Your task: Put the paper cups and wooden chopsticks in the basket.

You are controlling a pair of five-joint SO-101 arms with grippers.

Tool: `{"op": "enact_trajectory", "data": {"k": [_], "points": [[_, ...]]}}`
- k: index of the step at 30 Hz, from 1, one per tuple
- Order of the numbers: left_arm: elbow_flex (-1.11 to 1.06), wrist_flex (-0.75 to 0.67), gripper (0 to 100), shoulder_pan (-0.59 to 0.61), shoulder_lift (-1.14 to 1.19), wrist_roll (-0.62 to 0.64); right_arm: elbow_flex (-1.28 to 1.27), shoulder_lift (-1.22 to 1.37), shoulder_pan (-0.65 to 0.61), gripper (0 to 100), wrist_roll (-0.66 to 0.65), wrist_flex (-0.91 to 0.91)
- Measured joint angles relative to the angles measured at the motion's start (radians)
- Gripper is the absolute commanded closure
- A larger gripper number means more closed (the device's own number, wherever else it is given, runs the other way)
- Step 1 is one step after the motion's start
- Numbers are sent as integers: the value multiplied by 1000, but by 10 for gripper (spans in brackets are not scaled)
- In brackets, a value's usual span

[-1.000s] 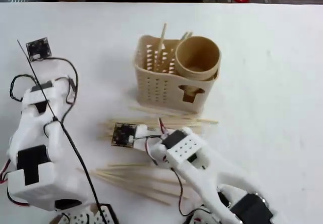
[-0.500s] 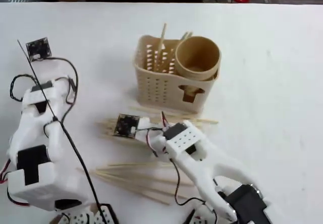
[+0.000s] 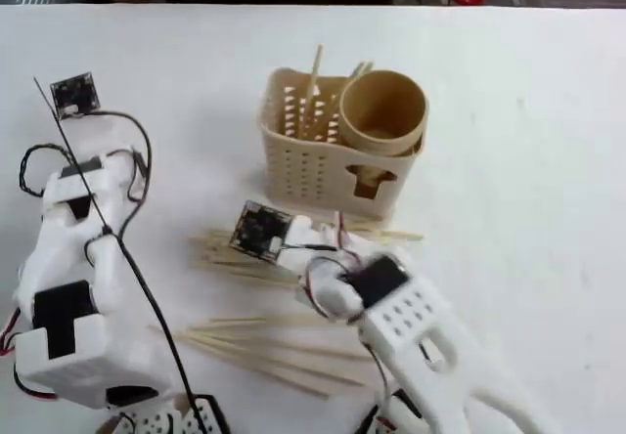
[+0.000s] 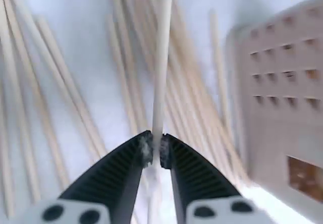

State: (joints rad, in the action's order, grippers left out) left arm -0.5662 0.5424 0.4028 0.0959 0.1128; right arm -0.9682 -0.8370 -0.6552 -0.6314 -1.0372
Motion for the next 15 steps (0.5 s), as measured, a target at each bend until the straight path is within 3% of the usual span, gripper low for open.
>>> {"op": "enact_trajectory", "data": {"k": [7,15], "points": [[0,0,899,0,0,0,52,-255,80,982,77,48],[0,0,899,0,0,0,311,-224,81,981,163,408]]}}
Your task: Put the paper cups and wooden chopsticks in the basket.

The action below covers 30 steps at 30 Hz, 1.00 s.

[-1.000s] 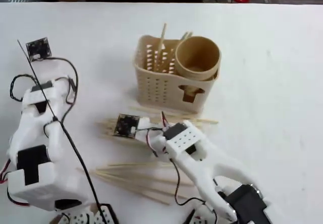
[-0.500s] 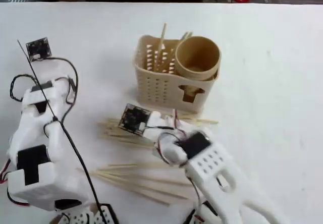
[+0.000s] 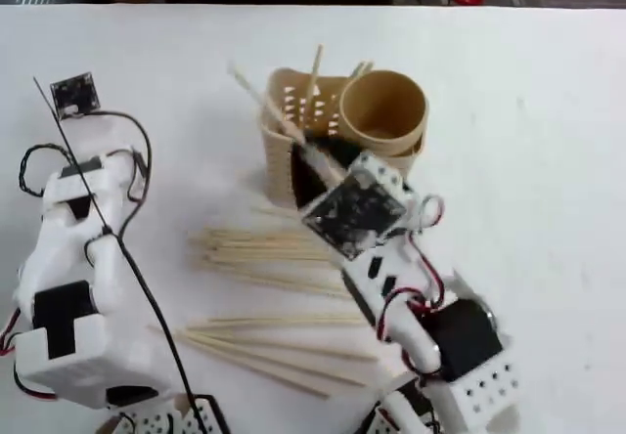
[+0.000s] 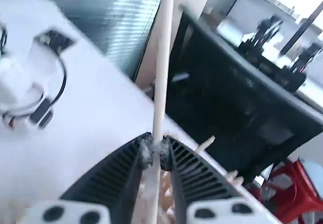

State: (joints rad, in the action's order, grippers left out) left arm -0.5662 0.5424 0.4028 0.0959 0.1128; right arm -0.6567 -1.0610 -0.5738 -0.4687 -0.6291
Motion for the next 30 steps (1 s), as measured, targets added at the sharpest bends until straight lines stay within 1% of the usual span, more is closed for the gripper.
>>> {"op": "enact_trajectory", "data": {"k": [3,5,11,13,17,19,21,24,30], "points": [[0,0,899,0,0,0,100,124,0,981,3,132],[0,0,899,0,0,0,184,232,0,981,3,186],[0,0,899,0,0,0,448,559,0,981,5,221],[0,0,899,0,0,0,494,624,0,981,40,230],[0,0,899,0,0,0,505,672,41,981,213,259],[0,0,899,0,0,0,476,671,80,981,261,296],[0,0,899,0,0,0,442,671,114,981,275,338],[0,0,899,2,0,0,405,672,146,981,282,347],[0,0,899,2,0,0,399,672,141,980,285,307]]}}
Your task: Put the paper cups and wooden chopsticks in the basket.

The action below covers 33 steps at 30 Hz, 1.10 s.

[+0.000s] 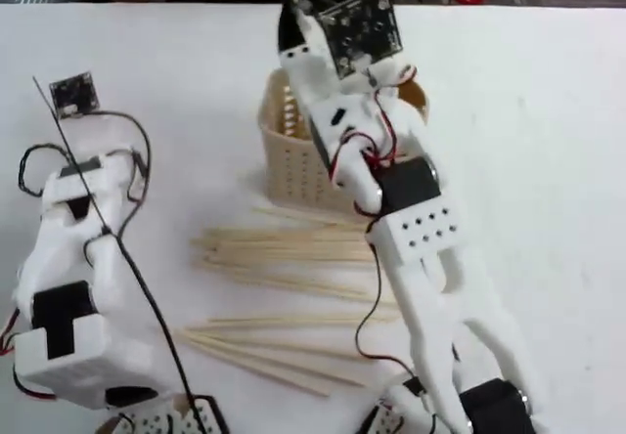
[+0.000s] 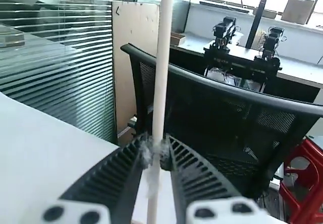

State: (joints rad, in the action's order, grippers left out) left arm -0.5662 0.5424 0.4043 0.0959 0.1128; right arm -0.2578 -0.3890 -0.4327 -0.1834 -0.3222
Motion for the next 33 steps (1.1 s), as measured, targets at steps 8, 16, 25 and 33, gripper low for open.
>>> {"op": "enact_trajectory", "data": {"k": [8,16,25,33], "points": [[2,0,899,0,0,0,0,0,0,786,0,-95],[2,0,899,0,0,0,0,-127,0,864,0,-290],[2,0,899,0,0,0,-117,-249,-54,913,-135,-848],[2,0,899,0,0,0,-543,-183,-192,900,-377,-721]]}}
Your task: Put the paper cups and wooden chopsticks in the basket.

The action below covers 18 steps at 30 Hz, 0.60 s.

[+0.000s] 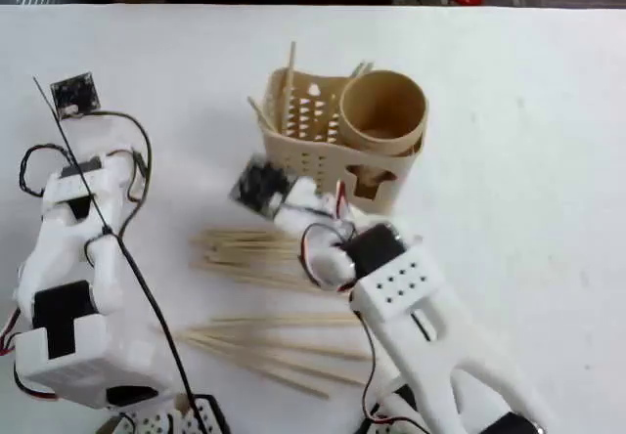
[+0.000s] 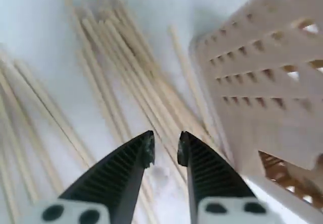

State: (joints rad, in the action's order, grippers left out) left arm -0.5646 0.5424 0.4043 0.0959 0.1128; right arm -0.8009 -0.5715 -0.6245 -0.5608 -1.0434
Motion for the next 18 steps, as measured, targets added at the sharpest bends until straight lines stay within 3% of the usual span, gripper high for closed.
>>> {"op": "enact_trajectory", "data": {"k": [6,18], "points": [[0,0,899,0,0,0,-97,157,-8,792,-126,91],[0,0,899,0,0,0,-91,402,-9,876,-183,170]]}}
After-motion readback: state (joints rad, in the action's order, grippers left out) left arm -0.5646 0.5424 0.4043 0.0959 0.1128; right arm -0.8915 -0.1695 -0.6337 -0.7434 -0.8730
